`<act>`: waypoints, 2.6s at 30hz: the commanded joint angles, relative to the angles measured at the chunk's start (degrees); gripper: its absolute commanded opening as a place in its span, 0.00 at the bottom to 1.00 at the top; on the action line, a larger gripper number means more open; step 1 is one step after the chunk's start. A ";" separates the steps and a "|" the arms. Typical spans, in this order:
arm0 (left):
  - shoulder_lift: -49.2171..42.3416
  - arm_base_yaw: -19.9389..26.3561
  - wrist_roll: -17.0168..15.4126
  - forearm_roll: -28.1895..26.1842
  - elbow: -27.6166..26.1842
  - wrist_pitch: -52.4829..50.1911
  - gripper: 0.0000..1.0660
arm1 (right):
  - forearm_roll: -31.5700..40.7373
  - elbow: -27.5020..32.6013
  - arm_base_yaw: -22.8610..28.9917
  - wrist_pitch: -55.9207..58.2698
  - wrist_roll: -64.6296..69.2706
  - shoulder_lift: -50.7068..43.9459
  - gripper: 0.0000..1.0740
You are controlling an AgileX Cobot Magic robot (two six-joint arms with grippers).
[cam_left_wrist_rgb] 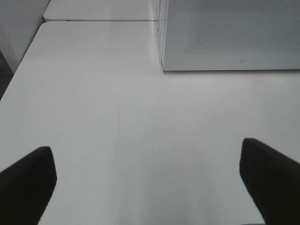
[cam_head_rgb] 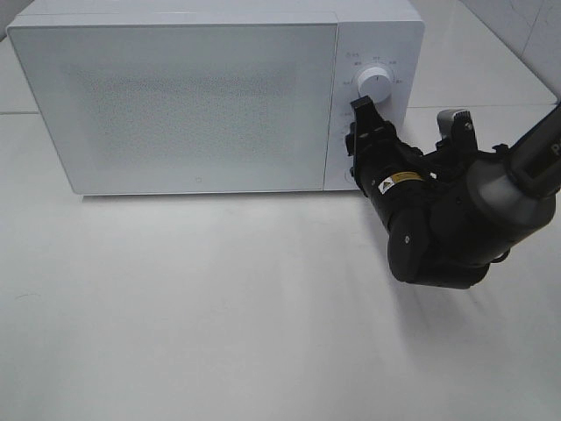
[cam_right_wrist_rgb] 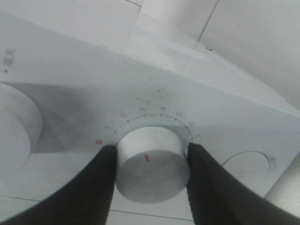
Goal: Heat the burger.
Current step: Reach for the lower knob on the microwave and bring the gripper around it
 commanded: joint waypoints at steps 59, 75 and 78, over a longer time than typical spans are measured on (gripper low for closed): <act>-1.09 0.06 0.00 -0.17 0.17 -0.46 0.94 | 0.23 -4.64 0.23 -9.68 18.22 -0.69 0.18; -1.09 0.06 0.00 -0.17 0.17 -0.46 0.94 | 2.86 -4.64 -1.20 -9.63 20.91 -0.69 0.19; -1.09 0.06 0.00 -0.17 0.17 -0.46 0.94 | 3.90 -4.64 -1.20 -9.63 24.41 -0.69 0.19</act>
